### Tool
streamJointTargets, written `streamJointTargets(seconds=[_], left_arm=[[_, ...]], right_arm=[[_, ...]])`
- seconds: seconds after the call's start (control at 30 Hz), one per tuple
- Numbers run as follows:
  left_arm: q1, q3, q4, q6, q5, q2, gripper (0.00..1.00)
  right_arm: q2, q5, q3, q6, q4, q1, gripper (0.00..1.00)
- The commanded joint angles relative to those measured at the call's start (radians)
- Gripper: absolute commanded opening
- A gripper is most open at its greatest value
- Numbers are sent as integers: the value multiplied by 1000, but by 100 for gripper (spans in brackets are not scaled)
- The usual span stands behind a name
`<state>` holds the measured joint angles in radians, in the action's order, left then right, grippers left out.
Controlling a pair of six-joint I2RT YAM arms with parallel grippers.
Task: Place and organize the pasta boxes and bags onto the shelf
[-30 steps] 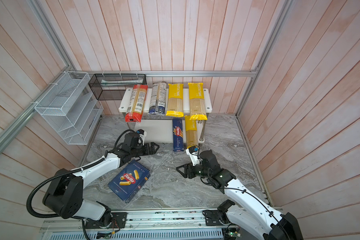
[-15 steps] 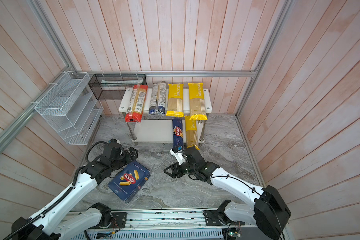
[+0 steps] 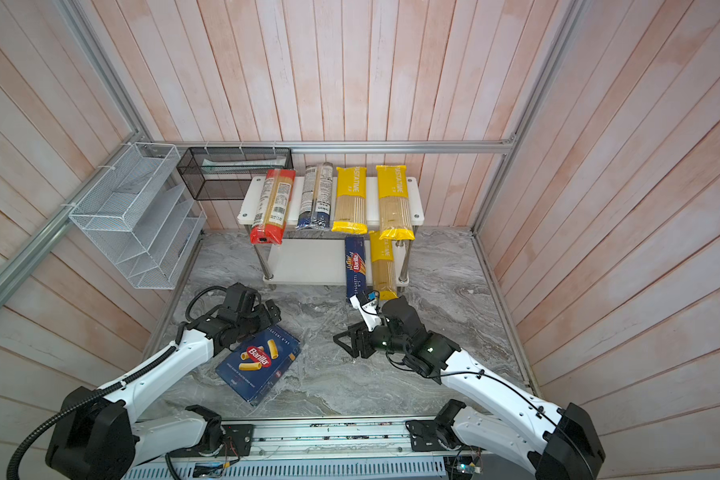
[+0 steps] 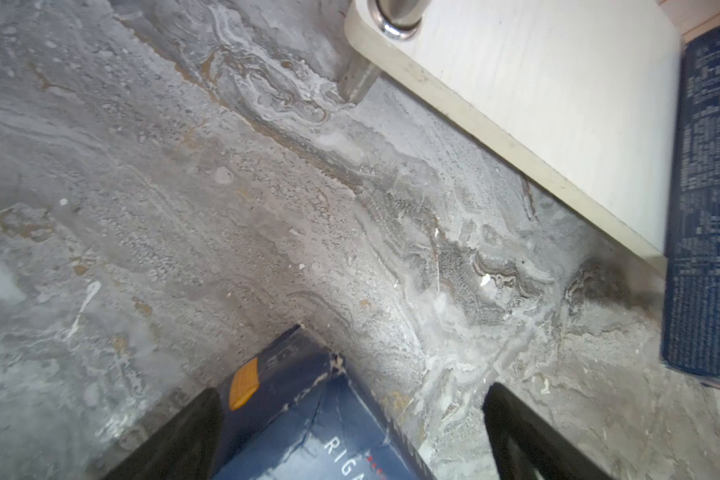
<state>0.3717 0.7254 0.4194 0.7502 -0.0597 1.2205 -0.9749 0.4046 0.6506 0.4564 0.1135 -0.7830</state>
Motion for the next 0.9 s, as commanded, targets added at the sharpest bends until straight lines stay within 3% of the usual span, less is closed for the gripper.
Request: streamJointTargets(seconds=[0.0, 0.37, 0.5, 0.73, 0.87], left_arm=[[2, 24, -75, -26, 78, 35, 100], [175, 64, -298, 9, 227, 207, 100], [226, 140, -221, 2, 208, 257, 100], [117, 209, 186, 28, -11, 0, 100], [88, 123, 354, 168, -108, -206, 100]], right_arm=[[4, -30, -31, 22, 20, -3, 65], [-10, -44, -40, 19, 20, -3, 65], [-32, -41, -32, 14, 36, -1, 65], [-137, 44, -18, 55, -62, -27, 65], [-226, 29, 7, 86, -133, -84, 65]])
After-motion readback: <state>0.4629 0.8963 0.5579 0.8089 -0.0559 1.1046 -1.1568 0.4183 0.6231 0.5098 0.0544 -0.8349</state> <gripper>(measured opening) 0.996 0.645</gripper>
